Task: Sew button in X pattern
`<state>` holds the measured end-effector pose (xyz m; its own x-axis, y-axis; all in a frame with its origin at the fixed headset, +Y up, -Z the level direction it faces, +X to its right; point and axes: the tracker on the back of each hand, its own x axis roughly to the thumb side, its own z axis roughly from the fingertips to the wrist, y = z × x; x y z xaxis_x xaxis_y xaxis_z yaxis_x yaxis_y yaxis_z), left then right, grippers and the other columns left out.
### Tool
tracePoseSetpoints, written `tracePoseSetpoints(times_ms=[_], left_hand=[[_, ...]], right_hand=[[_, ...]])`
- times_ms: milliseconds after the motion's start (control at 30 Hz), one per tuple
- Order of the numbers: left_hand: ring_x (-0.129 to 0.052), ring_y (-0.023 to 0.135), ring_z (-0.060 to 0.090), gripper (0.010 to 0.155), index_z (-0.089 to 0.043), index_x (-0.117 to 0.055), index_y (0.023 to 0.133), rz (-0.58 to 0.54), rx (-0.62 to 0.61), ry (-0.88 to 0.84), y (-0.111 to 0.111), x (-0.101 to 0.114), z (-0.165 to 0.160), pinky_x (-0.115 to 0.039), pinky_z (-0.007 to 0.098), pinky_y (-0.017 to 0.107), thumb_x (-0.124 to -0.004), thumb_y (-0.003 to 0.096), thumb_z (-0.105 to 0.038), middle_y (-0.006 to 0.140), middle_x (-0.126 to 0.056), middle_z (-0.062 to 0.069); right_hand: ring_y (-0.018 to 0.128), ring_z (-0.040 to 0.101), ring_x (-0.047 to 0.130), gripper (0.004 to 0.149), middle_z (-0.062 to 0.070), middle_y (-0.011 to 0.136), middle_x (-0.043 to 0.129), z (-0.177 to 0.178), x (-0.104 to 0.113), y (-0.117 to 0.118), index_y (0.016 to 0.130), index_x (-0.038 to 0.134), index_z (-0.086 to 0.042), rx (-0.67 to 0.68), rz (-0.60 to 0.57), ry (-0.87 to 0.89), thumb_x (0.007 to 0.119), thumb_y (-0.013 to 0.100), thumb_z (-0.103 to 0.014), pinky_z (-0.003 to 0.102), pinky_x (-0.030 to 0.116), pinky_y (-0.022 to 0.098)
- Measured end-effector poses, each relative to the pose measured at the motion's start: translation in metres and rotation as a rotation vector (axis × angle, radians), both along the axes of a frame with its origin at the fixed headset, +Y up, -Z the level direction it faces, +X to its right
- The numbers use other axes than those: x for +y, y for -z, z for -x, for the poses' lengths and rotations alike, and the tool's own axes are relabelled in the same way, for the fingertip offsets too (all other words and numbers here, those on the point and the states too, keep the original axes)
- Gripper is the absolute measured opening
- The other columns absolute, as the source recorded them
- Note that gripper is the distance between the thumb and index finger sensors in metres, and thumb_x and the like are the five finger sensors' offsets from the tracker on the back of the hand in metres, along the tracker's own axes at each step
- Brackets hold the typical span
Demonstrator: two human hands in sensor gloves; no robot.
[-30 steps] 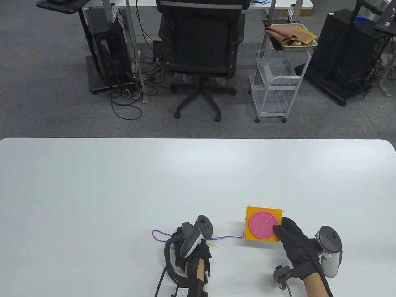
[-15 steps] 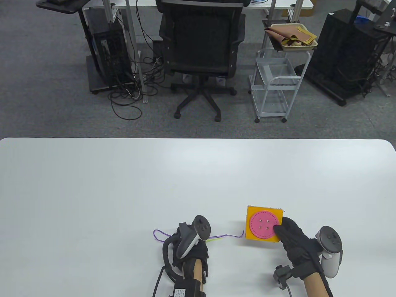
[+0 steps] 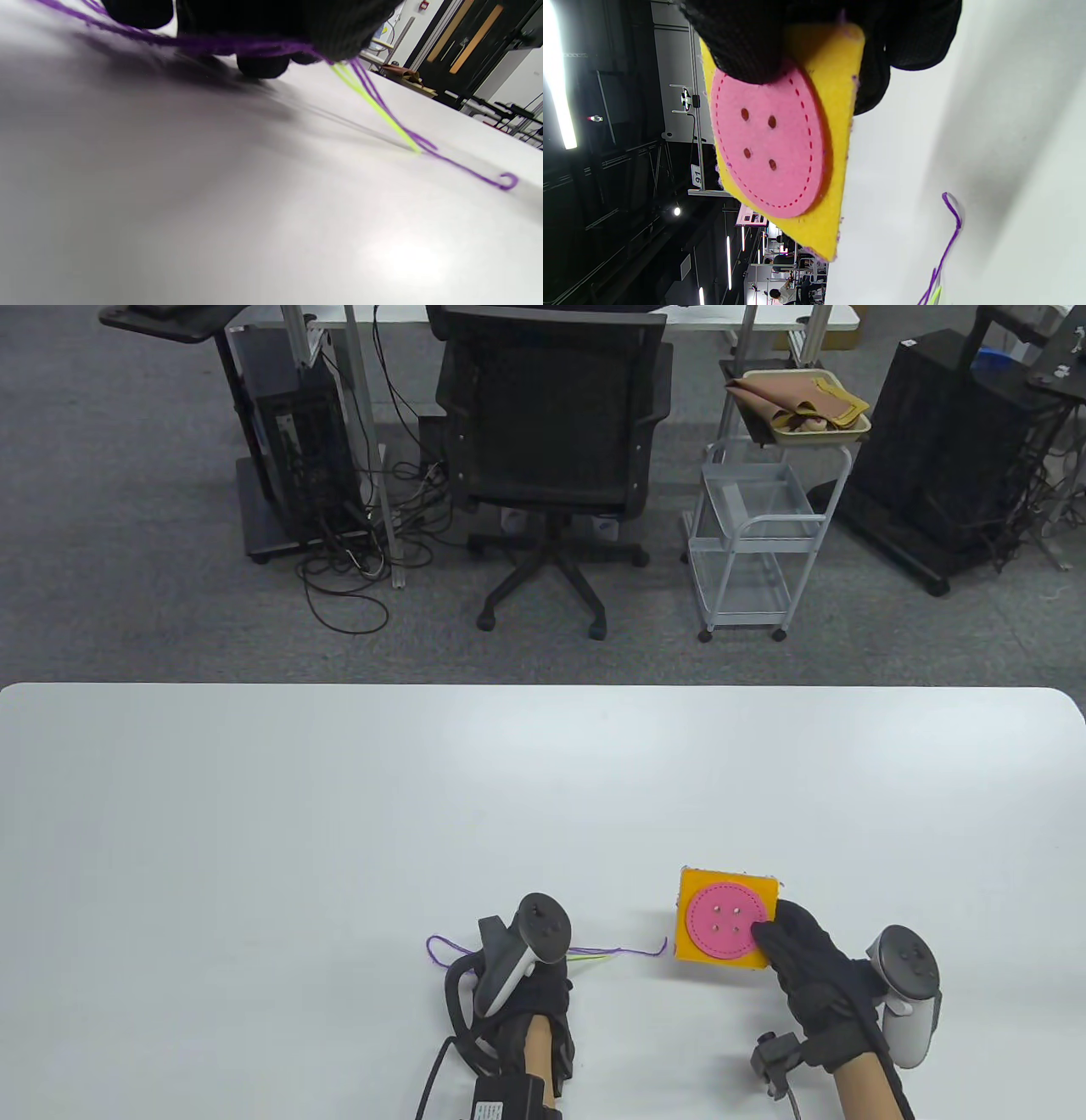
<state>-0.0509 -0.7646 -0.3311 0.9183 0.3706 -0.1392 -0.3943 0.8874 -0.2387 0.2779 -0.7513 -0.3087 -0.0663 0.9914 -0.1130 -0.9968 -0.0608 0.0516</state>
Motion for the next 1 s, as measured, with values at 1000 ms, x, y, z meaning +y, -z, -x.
tracePoseSetpoints(times_ms=[1000], left_hand=[[-0.104,0.062,0.014,0.039,-0.033,-0.069,0.088,-0.333,0.121,-0.636,-0.013,0.027,0.012,-0.086,0.044,0.051,-0.076,0.0498,-0.032,0.074,-0.100,-0.008]], right_hand=[[0.059,0.018,0.088,0.043,0.004,0.071,0.088,-0.001,0.000,-0.001,0.096,0.059,-0.016,0.035,0.036,0.198,0.058,0.057,-0.033,0.050,0.067,0.070]])
